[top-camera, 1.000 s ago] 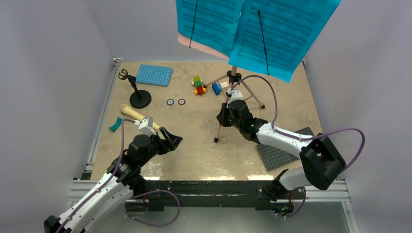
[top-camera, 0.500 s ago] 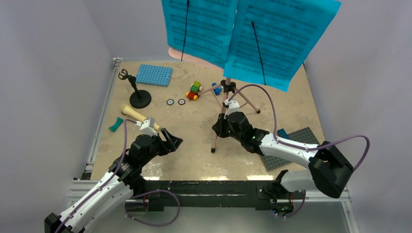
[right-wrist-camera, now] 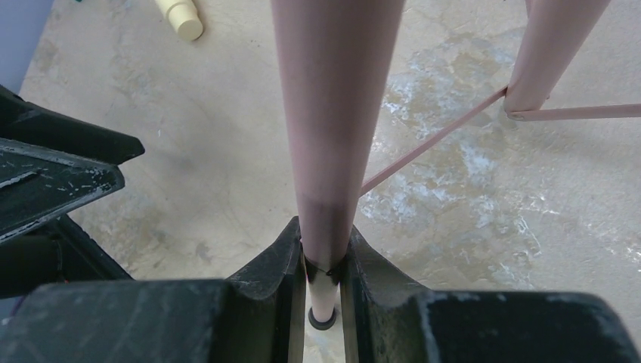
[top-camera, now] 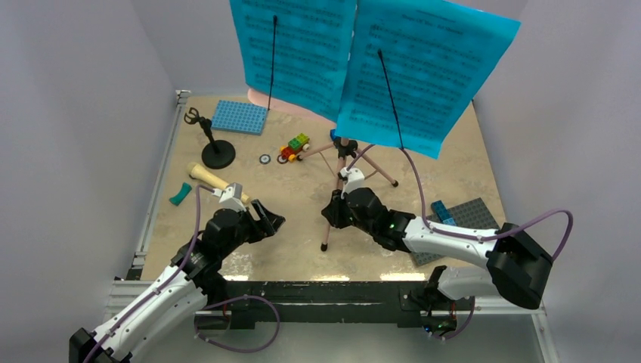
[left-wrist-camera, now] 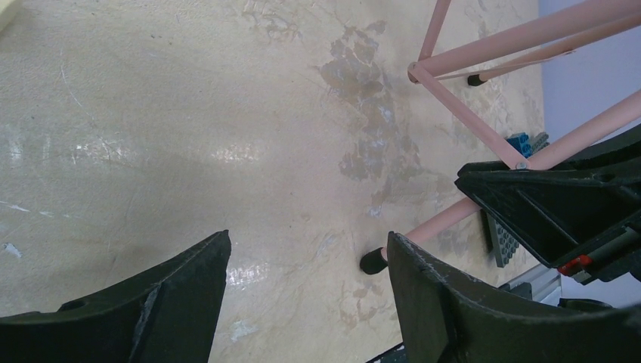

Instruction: Pack up the instrument practice props

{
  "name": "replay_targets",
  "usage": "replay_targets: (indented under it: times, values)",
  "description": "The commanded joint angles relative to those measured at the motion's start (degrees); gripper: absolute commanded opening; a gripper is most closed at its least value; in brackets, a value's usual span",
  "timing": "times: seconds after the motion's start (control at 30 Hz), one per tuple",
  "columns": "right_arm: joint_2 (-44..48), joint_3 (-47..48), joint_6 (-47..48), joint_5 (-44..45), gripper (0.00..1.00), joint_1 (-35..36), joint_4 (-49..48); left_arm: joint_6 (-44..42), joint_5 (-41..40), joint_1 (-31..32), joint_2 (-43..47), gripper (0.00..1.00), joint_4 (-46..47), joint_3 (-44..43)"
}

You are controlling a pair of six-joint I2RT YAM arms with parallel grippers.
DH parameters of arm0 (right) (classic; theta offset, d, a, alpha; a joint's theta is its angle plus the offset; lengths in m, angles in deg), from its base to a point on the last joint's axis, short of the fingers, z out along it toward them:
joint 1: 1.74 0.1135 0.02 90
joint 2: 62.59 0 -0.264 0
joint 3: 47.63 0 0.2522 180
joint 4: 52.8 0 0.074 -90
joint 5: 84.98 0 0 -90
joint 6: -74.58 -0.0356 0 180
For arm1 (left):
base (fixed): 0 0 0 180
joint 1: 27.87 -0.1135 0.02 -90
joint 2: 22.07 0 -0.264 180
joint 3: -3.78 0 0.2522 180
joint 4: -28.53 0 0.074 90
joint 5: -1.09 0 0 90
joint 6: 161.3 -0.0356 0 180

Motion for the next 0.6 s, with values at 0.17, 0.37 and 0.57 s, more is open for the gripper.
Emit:
replay_targets:
  times: [0.17, 0.37, 0.57]
  values:
    - [-0.01, -2.46, -1.54, -5.41, 0.0, 4.12, -2.85, 1.15, -1.29, 0.84, 0.91, 0.79, 1.53, -0.27]
    - [2.26, -4.07, -0.94, -1.97, 0.0, 4.26, 0.85, 0.82, -1.79, 0.84, 0.69, 0.79, 1.26, -0.5]
    - [1.81, -4.87, 1.5, 0.41, 0.0, 4.26, 3.34, 0.63, -1.89, 0.86, -0.77, 0.79, 2.48, -0.45]
